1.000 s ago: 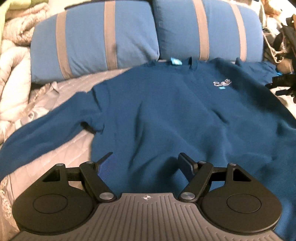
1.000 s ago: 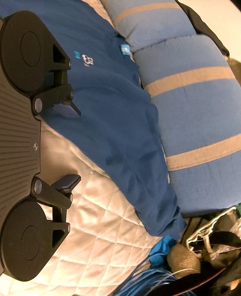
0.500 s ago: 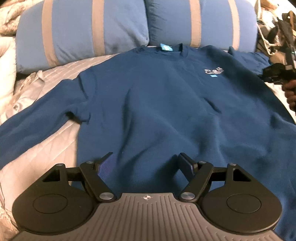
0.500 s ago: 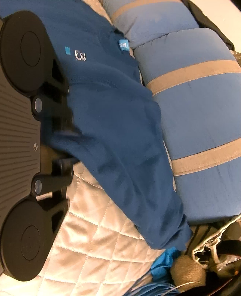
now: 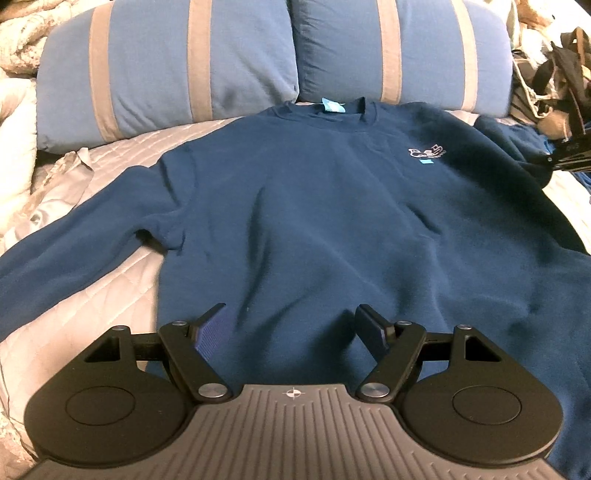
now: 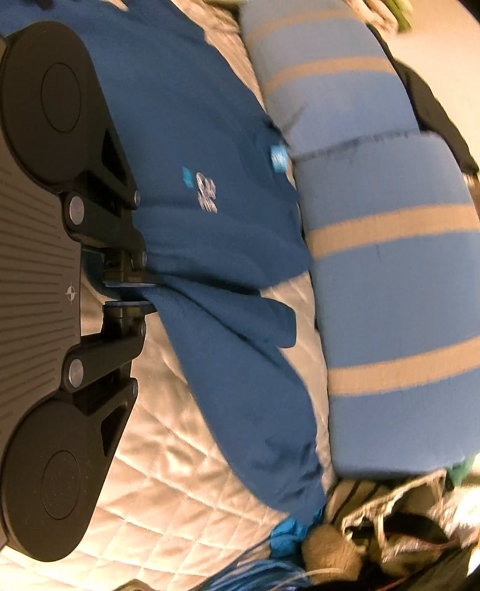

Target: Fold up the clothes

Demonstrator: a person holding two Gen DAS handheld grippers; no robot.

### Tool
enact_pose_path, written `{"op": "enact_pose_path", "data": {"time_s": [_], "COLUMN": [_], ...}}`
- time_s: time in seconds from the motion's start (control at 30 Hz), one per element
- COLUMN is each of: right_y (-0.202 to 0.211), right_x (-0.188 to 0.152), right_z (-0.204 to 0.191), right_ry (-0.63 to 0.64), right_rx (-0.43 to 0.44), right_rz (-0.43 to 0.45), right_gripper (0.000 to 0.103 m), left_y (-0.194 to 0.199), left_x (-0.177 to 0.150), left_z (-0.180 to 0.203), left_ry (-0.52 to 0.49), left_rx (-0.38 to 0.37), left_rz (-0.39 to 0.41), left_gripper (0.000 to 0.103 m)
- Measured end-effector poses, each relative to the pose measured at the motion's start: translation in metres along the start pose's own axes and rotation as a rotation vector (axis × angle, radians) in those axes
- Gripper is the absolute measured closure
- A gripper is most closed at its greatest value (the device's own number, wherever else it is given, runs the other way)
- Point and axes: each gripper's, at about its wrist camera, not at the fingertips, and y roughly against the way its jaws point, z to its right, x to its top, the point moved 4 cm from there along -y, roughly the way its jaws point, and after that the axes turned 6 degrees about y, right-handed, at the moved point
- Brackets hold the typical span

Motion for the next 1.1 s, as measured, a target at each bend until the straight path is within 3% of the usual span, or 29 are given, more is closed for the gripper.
{"op": "enact_pose_path", "data": {"time_s": [0.17,0.33,0.4,0.5,0.63,0.83,1.1], "right_y": [0.014,0.021,0.024,0.03,0.031,0.012,-0.023], "right_x": [-0.006,-0.009,-0.011,-0.011,-0.011,-0.012,-0.005], "right_z": [-0.024,-0.017,-0.011,0.001,0.02,0.063,0.11], "right_ry": [0.081,0.074,0.058,0.05,0.029,-0.104,-0.296], "right_rx": [0.023,0.005,-0.016,-0.049,-0.114,-0.198,-0.195], "right_rz": [-0.032,-0.049,-0.046,-0.033,-0.032,-0.032,-0.007], "right_gripper": [0.088,0.077,0.057,0.039,0.027,0.027,0.04], "left_y": [0.002,-0.003,-0.004,-0.004,-0.004,-0.005,-0.005], "left_x": [-0.001,-0.001,-0.001,-0.001,-0.001,-0.002,-0.002], "left_z": [0.002,0.006,0.004,0.002,0.001,0.005,0.005], "left_ry": [-0.031,-0.063,-0.053,-0.037,-0.024,-0.061,-0.049], "left_rx": [-0.002,-0.039,-0.041,-0.043,-0.048,-0.036,-0.025], "left_rz": [0.022,-0.012,-0.017,-0.021,-0.027,-0.034,-0.034], "left_gripper": [0.029,0.029,0.029,0.029,0.029,0.029,0.029]}}
